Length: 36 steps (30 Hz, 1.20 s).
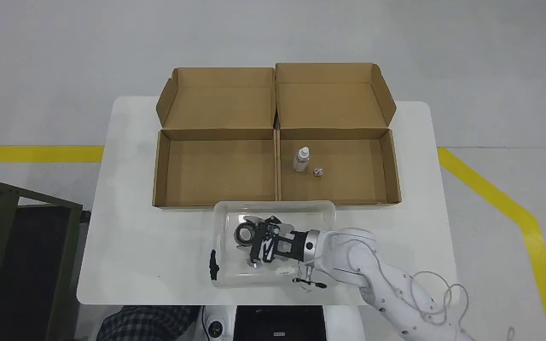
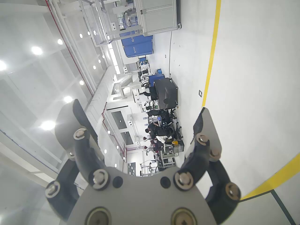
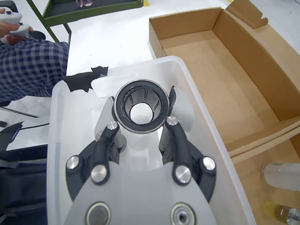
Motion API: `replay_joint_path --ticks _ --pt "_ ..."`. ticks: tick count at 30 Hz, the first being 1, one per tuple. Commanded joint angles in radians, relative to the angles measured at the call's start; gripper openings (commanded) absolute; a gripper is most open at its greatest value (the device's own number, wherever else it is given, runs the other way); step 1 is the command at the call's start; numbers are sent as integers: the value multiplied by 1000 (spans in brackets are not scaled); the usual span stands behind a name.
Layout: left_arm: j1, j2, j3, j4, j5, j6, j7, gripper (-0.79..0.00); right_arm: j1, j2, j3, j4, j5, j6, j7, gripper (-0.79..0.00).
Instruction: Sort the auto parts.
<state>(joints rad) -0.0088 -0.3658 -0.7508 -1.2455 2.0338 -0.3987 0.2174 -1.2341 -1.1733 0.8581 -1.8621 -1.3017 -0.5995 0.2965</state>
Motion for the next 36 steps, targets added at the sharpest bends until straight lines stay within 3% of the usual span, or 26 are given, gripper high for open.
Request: replay_joint_path --ticks 1,16,36 --pt "0 0 0 0 0 0 0 0 -16 5 23 -35 15 -5 -7 -785" --pt "0 0 0 0 0 0 0 0 -117 33 196 -187 204 9 -37 -785" --pt "0 0 0 0 0 0 0 0 -132 39 237 -195 260 19 -43 -785"
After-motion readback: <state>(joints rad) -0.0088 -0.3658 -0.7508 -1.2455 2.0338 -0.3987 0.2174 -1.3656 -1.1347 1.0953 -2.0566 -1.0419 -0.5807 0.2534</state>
